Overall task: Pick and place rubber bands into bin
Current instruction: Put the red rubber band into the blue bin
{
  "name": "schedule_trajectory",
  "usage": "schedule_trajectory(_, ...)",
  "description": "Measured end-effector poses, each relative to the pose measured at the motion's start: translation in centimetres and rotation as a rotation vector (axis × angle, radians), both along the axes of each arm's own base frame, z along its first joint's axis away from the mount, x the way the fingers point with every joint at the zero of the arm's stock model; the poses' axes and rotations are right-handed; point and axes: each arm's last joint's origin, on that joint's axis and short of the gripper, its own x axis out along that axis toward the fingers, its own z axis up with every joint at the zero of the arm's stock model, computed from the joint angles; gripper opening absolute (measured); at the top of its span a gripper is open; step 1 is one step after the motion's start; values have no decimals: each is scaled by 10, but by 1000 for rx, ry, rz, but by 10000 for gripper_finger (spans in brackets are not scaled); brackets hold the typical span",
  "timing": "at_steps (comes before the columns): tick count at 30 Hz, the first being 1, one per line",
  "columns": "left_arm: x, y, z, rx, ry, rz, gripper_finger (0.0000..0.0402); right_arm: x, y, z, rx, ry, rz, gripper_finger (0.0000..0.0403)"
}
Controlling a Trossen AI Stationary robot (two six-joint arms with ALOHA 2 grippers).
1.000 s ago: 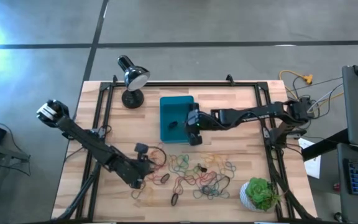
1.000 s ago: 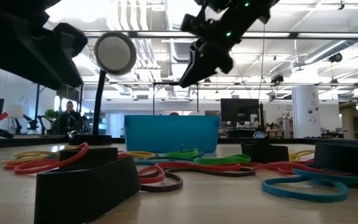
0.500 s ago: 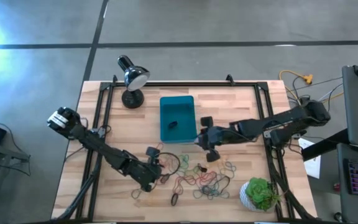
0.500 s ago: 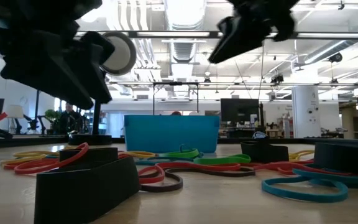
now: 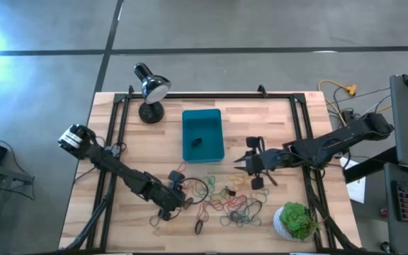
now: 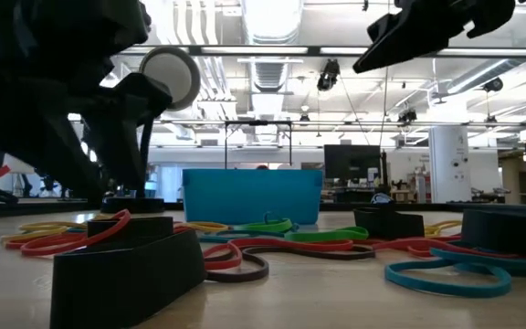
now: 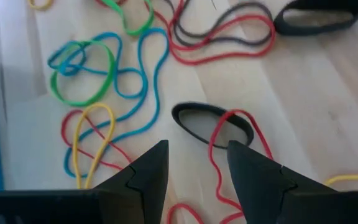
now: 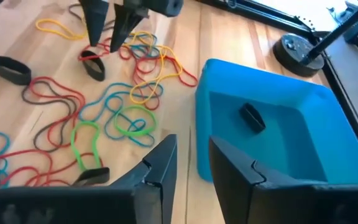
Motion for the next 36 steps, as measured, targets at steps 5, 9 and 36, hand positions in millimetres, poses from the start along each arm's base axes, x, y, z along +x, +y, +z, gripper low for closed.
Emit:
schedule_trajectory(5, 0, 0, -8, 5, 34, -4, 150, -3, 2, 1, -3, -10, -4, 76)
schedule_trajectory(9, 2, 0, -13, -3, 56, 14, 150, -3, 3, 2, -6, -13, 3, 70)
schedule_trajectory(36, 3, 2, -10, -17, 47, -5, 1, -3, 3, 2, 3, -15, 1, 63)
